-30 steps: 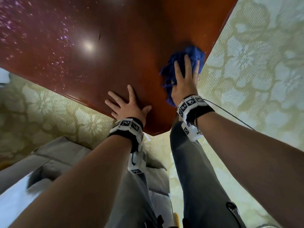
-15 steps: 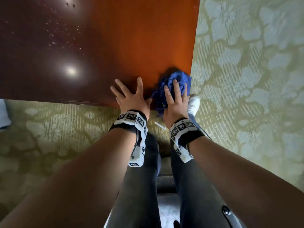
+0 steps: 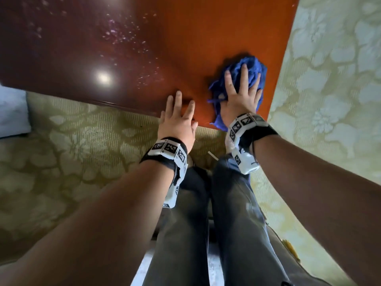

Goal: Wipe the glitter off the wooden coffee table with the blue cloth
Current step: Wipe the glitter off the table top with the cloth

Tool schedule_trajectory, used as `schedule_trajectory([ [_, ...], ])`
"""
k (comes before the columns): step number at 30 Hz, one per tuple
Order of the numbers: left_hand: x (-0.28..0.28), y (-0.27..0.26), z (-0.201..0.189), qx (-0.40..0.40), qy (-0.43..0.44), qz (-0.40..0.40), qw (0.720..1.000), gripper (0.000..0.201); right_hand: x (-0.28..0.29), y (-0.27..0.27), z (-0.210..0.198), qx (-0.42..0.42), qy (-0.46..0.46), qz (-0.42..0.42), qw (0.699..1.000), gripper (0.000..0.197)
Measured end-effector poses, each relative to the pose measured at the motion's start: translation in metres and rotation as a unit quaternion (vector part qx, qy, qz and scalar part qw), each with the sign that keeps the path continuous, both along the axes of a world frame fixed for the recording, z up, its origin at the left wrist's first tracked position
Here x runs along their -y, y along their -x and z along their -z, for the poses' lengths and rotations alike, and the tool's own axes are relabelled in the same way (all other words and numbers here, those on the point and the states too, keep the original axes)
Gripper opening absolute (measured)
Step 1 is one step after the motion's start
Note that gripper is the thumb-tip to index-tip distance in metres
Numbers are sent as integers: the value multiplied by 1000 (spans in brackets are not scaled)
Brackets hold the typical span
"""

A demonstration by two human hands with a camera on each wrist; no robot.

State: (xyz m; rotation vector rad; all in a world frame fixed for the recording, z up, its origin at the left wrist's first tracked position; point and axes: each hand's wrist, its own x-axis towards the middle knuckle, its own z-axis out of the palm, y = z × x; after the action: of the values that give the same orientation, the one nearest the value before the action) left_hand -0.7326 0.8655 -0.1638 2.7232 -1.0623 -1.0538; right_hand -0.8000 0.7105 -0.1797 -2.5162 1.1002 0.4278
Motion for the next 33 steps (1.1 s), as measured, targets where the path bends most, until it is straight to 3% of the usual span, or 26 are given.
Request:
schedule_trajectory([
  [3, -17, -11, -1, -3, -4, -32, 999, 57, -26, -19, 1, -22, 19, -32, 999, 63],
  [7, -36, -22, -5, -5, 8, -61, 998, 56, -66, -20, -2, -23, -1, -165, 986, 67],
  [12, -58, -34, -14, 47, 56, -161, 984, 53, -56, -21, -9, -46, -7, -215, 975, 68],
  [16, -78, -43, -11, 50, 60, -329, 941, 61, -72, -52, -10, -87, 5, -285, 954, 66],
  [20, -89, -56, -1, 10, 84, -466, 881, 69, -87, -101, -4, -60, -12, -398, 915, 64],
  [28, -94, -90, -2, 15, 85, -655, 751, 66, -128, -183, 0, -34, -28, -522, 852, 77],
  [30, -100, -97, -5, 33, 79, -674, 734, 64, -140, -197, 0, -24, -38, -540, 840, 74],
  [33, -112, -112, -11, 50, 58, -672, 736, 61, -141, -206, 0, -22, -39, -555, 831, 71],
])
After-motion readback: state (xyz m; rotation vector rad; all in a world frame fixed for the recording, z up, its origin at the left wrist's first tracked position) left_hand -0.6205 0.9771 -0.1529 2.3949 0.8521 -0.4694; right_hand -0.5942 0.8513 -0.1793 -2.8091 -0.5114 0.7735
